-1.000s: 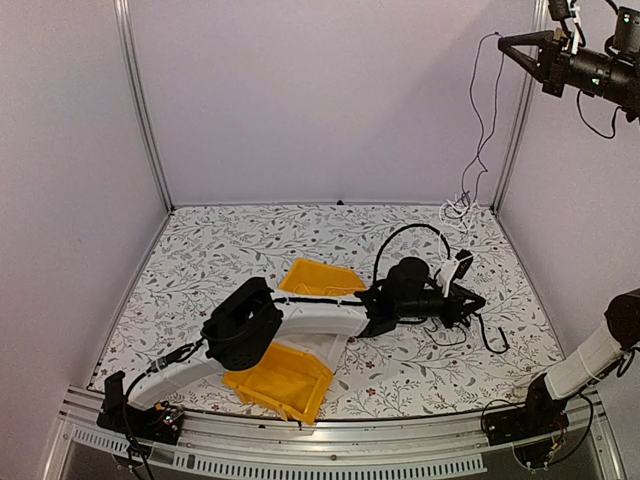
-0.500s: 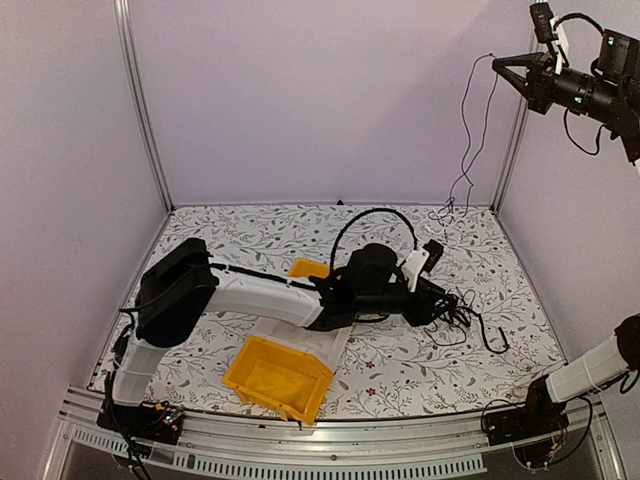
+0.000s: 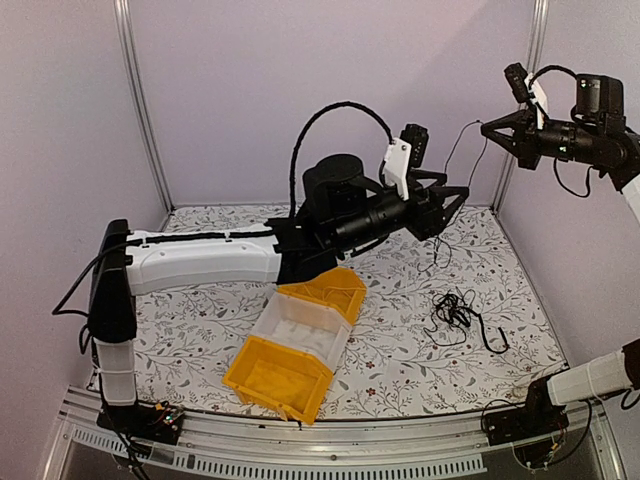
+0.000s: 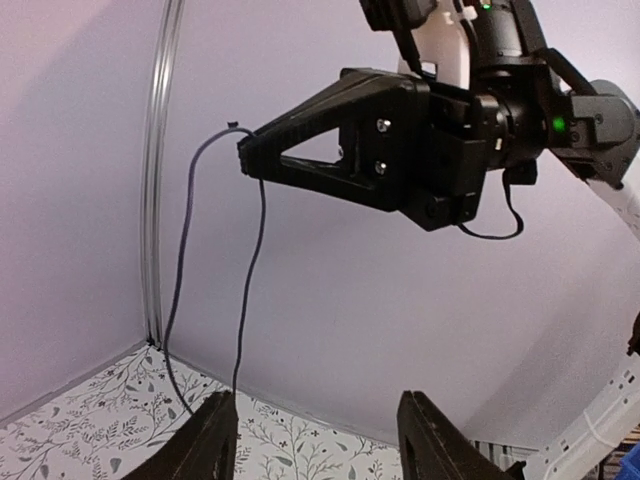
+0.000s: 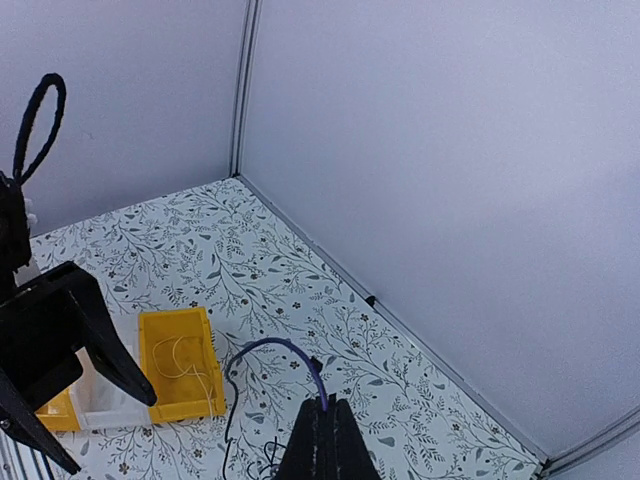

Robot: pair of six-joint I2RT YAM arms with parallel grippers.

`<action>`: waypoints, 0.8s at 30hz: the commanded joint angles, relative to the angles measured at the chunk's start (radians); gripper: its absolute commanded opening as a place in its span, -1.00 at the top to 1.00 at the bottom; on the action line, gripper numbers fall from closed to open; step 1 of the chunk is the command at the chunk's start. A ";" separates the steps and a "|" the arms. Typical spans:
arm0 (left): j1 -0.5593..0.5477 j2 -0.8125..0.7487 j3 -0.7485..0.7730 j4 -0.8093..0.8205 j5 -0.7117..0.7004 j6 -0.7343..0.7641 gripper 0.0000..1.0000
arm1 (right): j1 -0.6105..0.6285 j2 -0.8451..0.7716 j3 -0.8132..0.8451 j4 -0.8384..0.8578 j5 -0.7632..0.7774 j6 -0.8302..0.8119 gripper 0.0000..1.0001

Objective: Untangle the cables

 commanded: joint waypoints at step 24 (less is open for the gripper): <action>0.066 0.322 0.381 -0.050 0.081 -0.041 0.46 | 0.004 -0.044 -0.081 -0.042 -0.095 0.025 1.00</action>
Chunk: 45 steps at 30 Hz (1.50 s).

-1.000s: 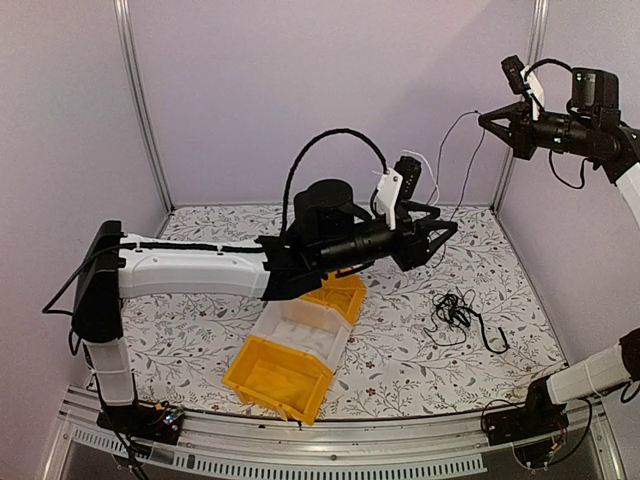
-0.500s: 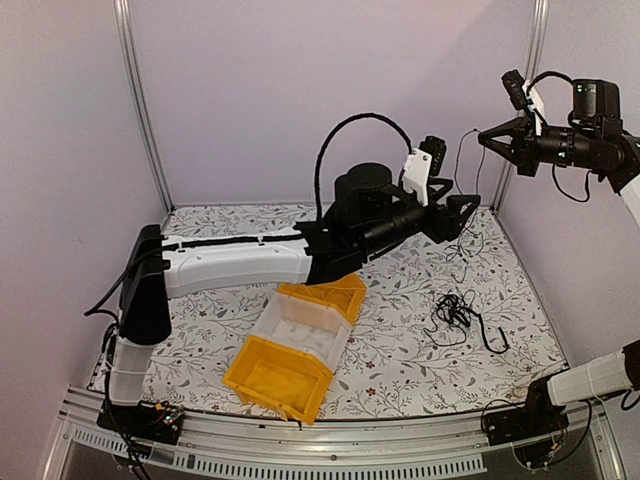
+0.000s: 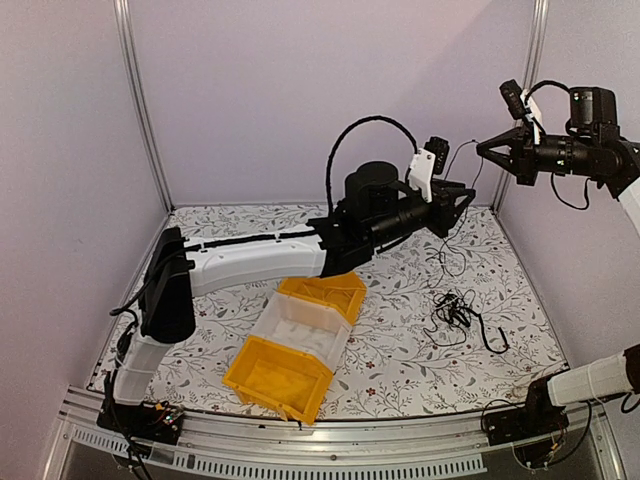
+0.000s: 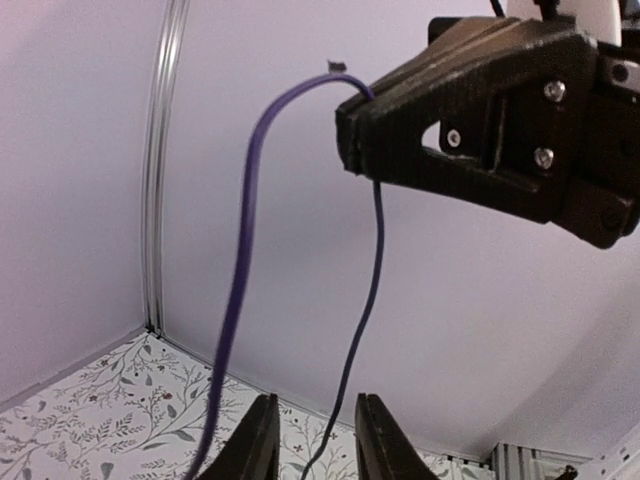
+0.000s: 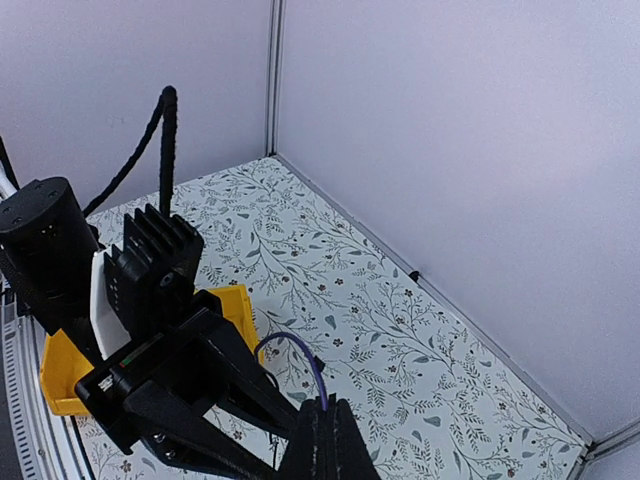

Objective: Untangle the cables

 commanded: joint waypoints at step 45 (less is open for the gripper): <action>0.064 -0.073 -0.029 0.034 0.258 -0.120 0.16 | 0.004 -0.006 -0.073 -0.068 -0.070 -0.064 1.00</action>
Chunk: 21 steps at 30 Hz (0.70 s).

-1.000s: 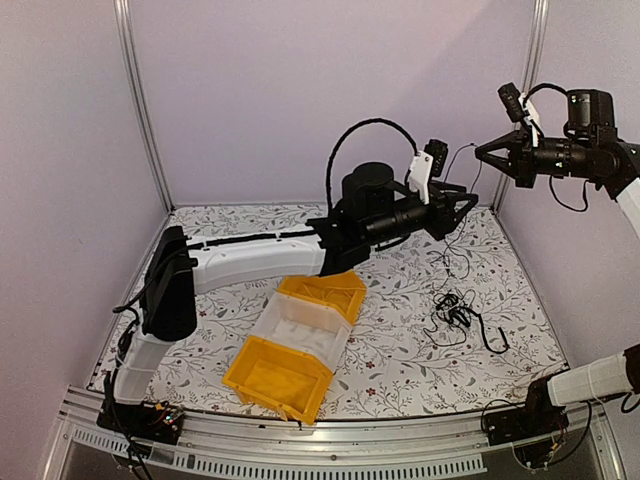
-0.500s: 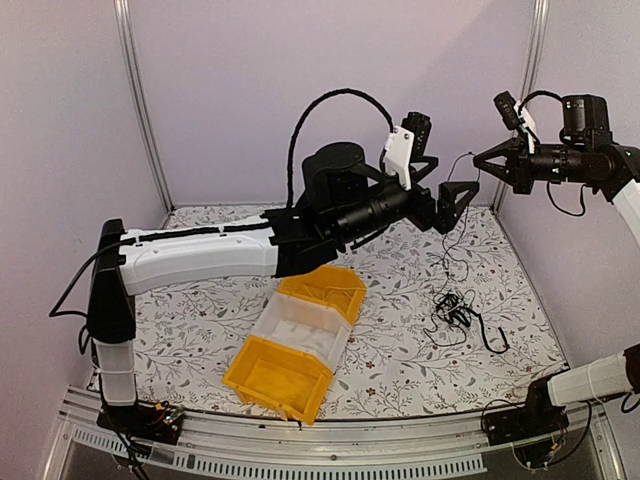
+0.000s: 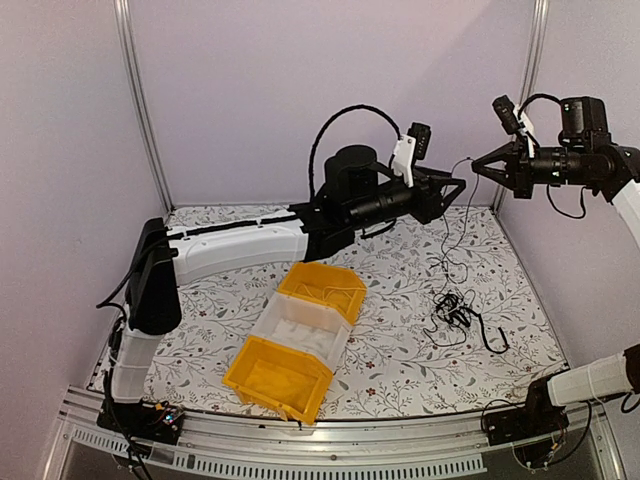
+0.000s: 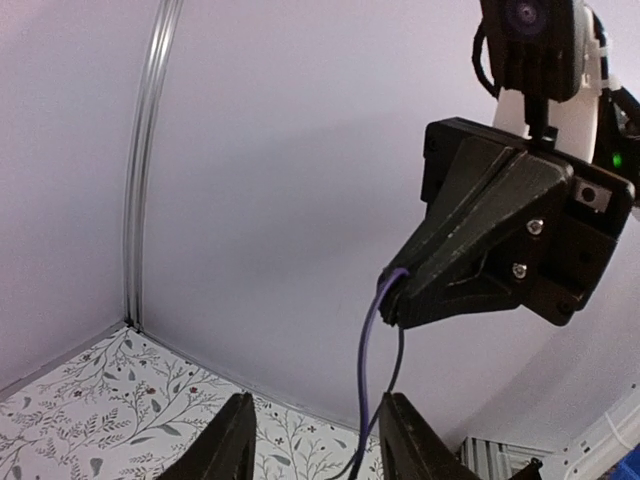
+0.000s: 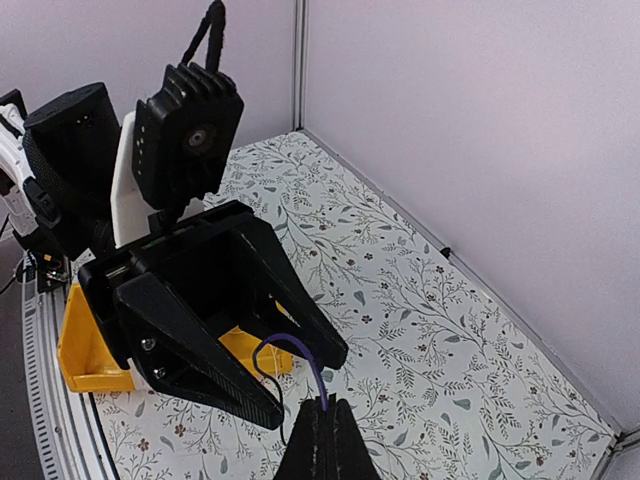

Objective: Untangle the cables

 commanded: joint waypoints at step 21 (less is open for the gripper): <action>0.013 -0.049 -0.007 0.004 0.046 -0.078 1.00 | 0.005 -0.052 -0.713 0.420 -0.009 -0.077 -0.69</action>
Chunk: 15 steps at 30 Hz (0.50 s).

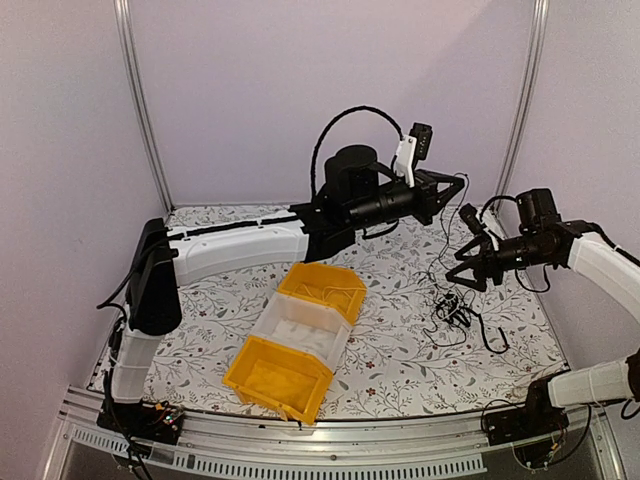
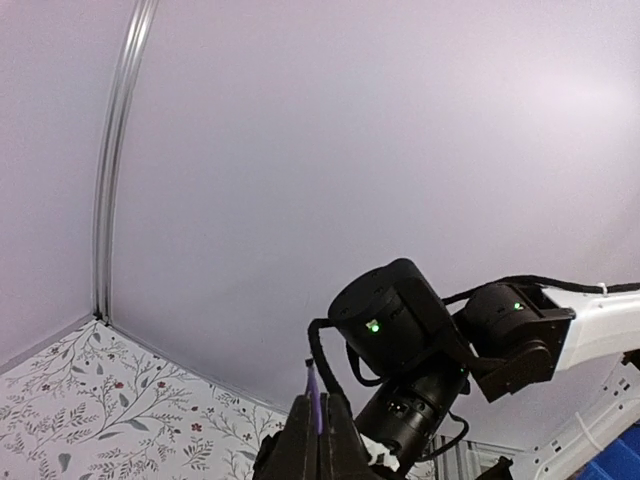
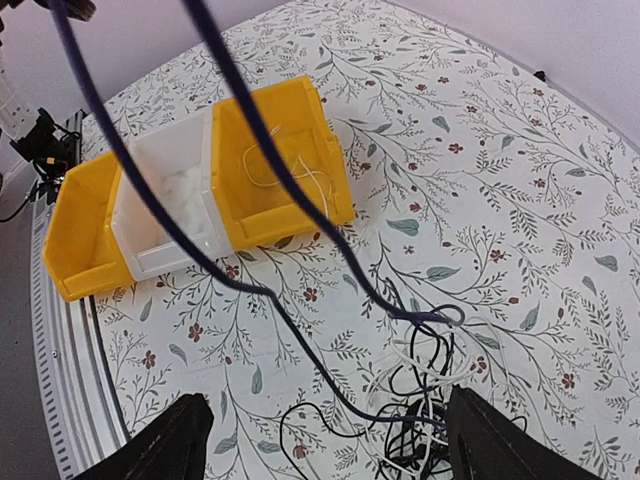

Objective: Untangle the cables

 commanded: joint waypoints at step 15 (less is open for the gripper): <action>0.010 -0.096 0.075 -0.128 -0.019 0.010 1.00 | 0.015 0.503 -0.041 0.635 0.084 0.340 0.37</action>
